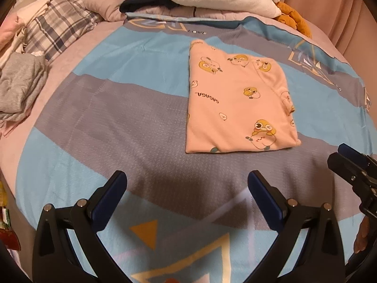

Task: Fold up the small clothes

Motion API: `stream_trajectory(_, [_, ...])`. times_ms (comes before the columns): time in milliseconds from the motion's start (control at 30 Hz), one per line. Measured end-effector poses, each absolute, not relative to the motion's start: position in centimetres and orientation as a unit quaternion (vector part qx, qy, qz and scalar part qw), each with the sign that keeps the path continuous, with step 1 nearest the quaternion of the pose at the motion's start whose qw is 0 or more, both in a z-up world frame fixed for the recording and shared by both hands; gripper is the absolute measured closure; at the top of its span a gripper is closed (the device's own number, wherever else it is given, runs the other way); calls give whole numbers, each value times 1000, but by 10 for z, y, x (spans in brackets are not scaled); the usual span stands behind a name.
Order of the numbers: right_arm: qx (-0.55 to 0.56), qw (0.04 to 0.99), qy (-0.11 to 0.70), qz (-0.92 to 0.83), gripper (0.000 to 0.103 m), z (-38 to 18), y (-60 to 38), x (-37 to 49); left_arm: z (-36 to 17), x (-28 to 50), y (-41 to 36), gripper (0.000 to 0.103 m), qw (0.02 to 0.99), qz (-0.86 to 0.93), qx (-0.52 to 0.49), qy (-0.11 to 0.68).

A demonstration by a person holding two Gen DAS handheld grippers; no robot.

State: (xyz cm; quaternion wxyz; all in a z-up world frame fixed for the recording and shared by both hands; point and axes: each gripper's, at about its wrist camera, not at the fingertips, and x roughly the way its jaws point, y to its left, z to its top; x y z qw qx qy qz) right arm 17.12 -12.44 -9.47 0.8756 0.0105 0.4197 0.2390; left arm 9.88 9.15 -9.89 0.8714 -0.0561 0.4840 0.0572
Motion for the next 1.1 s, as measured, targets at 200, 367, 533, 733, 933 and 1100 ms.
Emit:
stream_trajectory(200, [-2, 882, 398, 252, 19, -81, -118, 154, -83, 86, 84, 0, 878, 49, -58, 472])
stream_trajectory(367, [-11, 888, 381, 257, 11, -73, -114, 143, -74, 77, 78, 0, 881, 50, -56, 468])
stream_trajectory(533, [-8, 895, 367, 255, 2, -67, -116, 136, -68, 68, 77, 0, 882, 47, -63, 464])
stream_trajectory(733, [-5, 900, 363, 239, 1, -62, -120, 133, -59, 61, 78, 0, 887, 65, -64, 452])
stream_trajectory(933, [0, 900, 364, 240, 1, -57, -122, 131, -57, 57, 81, 0, 888, 71, -73, 448])
stream_trajectory(1100, [-1, 898, 361, 252, 1, -54, -120, 129, -54, 56, 83, 0, 888, 70, -82, 446])
